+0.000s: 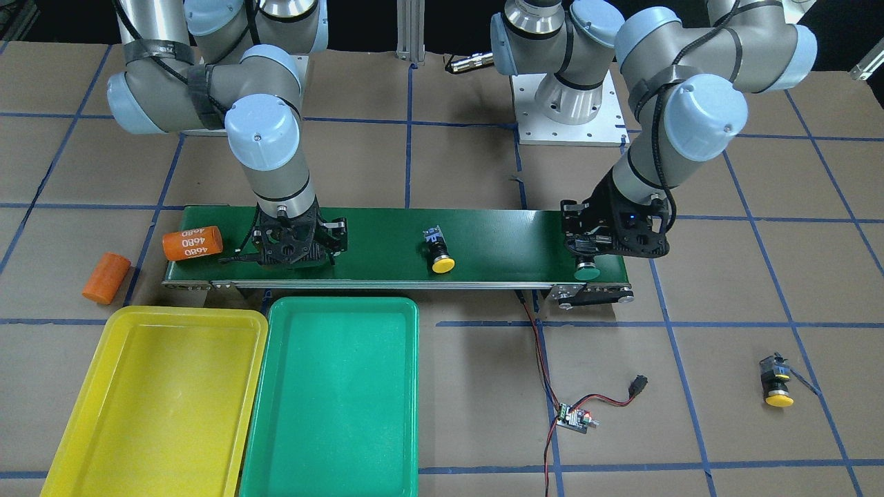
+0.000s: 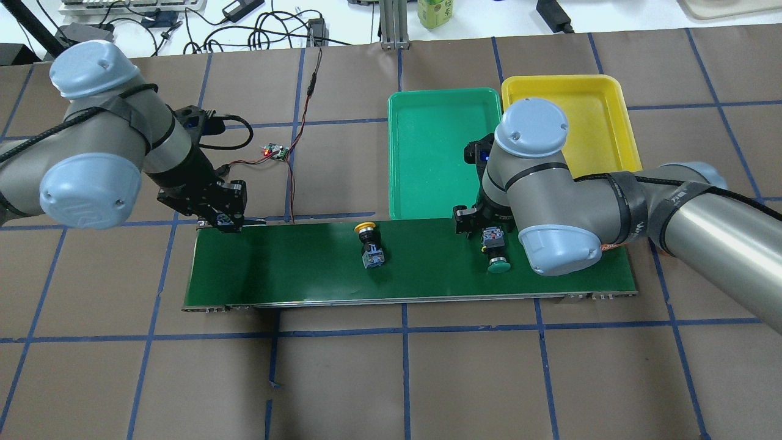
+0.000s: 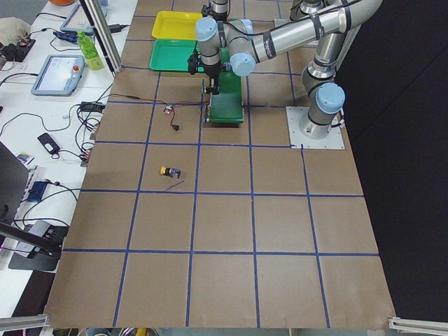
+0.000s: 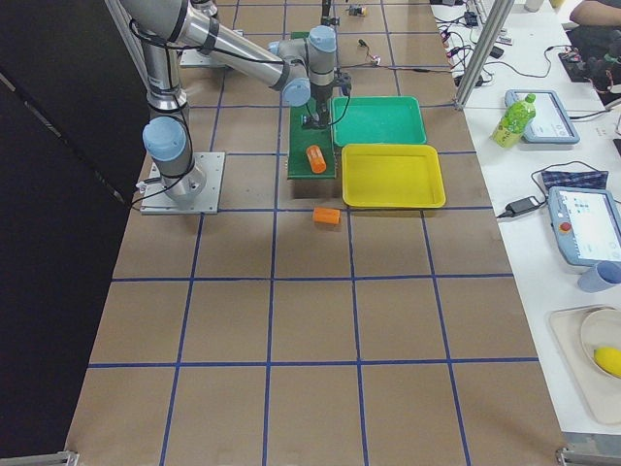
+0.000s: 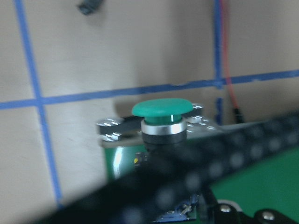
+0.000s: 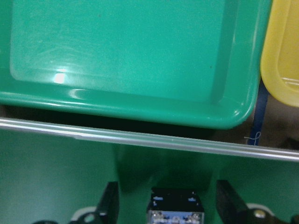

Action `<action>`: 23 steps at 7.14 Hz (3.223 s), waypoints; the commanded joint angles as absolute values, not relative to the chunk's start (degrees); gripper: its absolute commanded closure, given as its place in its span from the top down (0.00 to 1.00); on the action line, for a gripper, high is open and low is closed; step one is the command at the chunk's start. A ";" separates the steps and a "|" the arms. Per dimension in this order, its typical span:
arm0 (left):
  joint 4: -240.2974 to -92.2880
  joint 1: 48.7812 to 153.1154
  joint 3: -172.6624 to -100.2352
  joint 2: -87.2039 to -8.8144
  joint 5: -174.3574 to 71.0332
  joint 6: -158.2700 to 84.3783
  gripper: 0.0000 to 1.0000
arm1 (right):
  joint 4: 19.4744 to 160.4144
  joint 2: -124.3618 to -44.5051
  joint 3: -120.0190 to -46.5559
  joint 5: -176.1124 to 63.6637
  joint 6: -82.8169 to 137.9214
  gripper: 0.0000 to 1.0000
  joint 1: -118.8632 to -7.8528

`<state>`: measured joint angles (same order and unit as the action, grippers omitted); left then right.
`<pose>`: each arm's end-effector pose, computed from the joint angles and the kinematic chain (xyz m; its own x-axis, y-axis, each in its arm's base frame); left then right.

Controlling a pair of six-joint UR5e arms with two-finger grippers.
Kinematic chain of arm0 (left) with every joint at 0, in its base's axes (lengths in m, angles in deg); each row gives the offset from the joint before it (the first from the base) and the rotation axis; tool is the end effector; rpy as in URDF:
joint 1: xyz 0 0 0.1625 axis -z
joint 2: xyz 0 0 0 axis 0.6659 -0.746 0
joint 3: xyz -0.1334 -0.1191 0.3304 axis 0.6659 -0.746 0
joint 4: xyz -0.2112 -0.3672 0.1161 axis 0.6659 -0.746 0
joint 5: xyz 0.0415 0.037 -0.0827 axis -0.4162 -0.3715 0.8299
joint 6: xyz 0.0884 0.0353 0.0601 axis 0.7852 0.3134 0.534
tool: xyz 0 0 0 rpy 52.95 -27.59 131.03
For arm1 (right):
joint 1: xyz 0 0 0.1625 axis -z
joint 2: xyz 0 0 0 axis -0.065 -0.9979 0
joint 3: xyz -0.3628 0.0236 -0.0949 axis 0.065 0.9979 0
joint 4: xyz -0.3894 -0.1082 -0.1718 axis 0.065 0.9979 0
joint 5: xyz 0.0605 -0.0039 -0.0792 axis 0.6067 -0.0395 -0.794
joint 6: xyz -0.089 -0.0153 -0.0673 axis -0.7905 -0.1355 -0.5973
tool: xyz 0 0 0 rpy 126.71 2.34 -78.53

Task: Sort buttons by color to trays
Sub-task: 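Carry the green button to the belt while the right gripper grasps the black button, then lower the black-capped button into the green tray with the right gripper while the left withdraws, then move the right gripper back over the belt while the left reaches toward the belt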

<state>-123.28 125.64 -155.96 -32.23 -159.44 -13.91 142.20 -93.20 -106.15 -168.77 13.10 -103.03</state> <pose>-0.0877 -0.5026 0.2407 -0.9961 0.0288 0.0833 0.0388 0.9919 0.1207 0.2150 -0.4827 0.1685 -0.9919 -0.1265 -0.0094 -0.1261 0.9915 -0.0312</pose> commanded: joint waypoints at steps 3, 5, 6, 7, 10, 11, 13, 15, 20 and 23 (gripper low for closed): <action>-120.53 128.85 -160.18 -33.24 -159.50 -19.84 0.78 | 138.54 -93.11 -104.82 -171.95 12.99 0.07 -102.87; -119.18 128.68 -159.39 -32.12 -160.11 -19.67 1.00 | 136.17 -91.28 -97.04 -171.36 13.25 0.07 -102.95; -119.62 125.37 -156.95 -31.15 -162.73 -19.23 1.00 | 134.42 -86.92 -90.03 -171.18 13.16 0.08 -102.95; -123.89 119.59 -151.10 -33.23 -163.19 -18.10 1.00 | 134.31 -80.52 -82.39 -171.01 13.07 0.09 -103.04; -124.02 105.97 -136.58 -47.26 -168.28 5.83 1.00 | 134.83 -67.73 -70.36 -170.83 13.07 0.60 -103.04; -121.41 102.26 -132.18 -52.27 -168.21 12.70 1.00 | 134.40 -67.97 -70.36 -170.92 13.16 1.00 -102.96; -118.06 100.99 -126.27 -60.11 -168.21 16.72 1.00 | 130.12 -70.07 -70.62 -170.30 13.25 1.00 -102.78; -115.34 100.99 -126.24 -62.86 -168.21 17.07 1.00 | 126.76 -77.69 -76.56 -170.30 12.99 1.00 -102.52; -108.40 100.99 -130.54 -65.94 -164.69 19.18 0.90 | 127.63 -93.09 -95.38 -170.13 13.07 1.00 -101.11; -103.45 100.99 -131.79 -67.17 -165.04 24.69 0.28 | 131.37 -100.73 -104.61 -170.47 12.81 1.00 -100.94</action>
